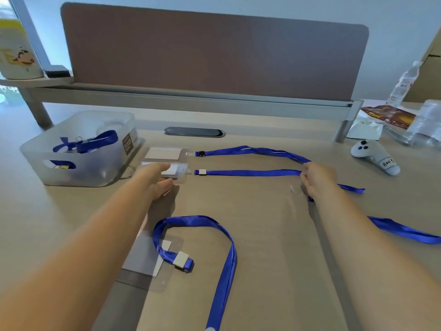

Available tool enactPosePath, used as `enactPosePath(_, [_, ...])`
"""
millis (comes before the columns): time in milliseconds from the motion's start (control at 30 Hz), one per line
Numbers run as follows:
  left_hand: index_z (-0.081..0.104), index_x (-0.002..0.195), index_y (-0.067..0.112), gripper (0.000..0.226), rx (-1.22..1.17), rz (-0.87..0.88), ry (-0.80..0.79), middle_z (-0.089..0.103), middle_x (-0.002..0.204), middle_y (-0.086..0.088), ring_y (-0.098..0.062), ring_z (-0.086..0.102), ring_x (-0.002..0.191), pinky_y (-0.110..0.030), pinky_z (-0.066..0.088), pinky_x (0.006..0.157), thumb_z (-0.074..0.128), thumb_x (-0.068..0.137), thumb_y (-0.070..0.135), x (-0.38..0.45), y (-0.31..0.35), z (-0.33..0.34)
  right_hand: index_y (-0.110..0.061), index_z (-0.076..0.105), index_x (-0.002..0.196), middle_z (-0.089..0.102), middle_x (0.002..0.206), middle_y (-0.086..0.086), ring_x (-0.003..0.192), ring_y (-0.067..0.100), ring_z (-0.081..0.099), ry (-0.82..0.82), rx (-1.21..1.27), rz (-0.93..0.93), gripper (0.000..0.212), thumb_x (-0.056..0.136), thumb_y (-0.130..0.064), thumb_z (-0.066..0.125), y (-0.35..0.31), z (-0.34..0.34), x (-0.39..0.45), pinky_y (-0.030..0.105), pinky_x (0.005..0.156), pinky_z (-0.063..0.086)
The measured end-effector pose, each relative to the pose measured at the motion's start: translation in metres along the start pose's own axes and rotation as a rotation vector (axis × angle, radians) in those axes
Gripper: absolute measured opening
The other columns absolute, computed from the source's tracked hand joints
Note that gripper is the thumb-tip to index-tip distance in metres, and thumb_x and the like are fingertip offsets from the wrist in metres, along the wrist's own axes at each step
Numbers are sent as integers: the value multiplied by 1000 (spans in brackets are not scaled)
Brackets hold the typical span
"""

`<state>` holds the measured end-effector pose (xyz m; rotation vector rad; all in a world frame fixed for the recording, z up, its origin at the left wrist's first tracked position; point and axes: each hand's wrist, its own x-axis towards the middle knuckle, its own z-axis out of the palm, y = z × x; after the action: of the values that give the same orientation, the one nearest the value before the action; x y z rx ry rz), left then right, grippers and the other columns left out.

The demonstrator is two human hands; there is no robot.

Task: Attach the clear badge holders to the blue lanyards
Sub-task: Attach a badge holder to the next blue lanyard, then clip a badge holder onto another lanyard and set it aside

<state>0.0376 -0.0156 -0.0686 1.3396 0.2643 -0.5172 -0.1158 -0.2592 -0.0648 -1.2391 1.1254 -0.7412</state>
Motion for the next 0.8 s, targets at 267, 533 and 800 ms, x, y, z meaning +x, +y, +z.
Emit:
enactPosePath(267, [41, 126, 6, 49, 1185, 471, -294, 46, 134, -14, -27, 45, 121, -39, 39, 100, 60, 82, 18, -61, -1, -62, -10, 56, 87, 58, 91, 8, 80, 18, 55, -371, -395, -221, 9, 92, -11, 48, 9, 28, -92, 34, 81, 50])
enactPosePath(533, [24, 137, 20, 86, 1668, 550, -468, 29, 148, -1, -20, 27, 134, -36, 24, 111, 74, 69, 34, -94, -30, -113, -7, 58, 116, 62, 117, 8, 101, 19, 56, -543, -820, -515, 28, 93, -16, 47, 50, 51, -171, 28, 85, 44])
enactPosePath(800, [51, 118, 17, 54, 2182, 883, -370, 60, 119, -8, -25, 56, 103, -34, 48, 87, 44, 82, 56, -101, -32, -121, -7, 58, 115, 57, 119, 13, 105, 25, 56, -504, -1155, -669, 27, 90, -11, 49, 66, 57, -189, 32, 86, 46])
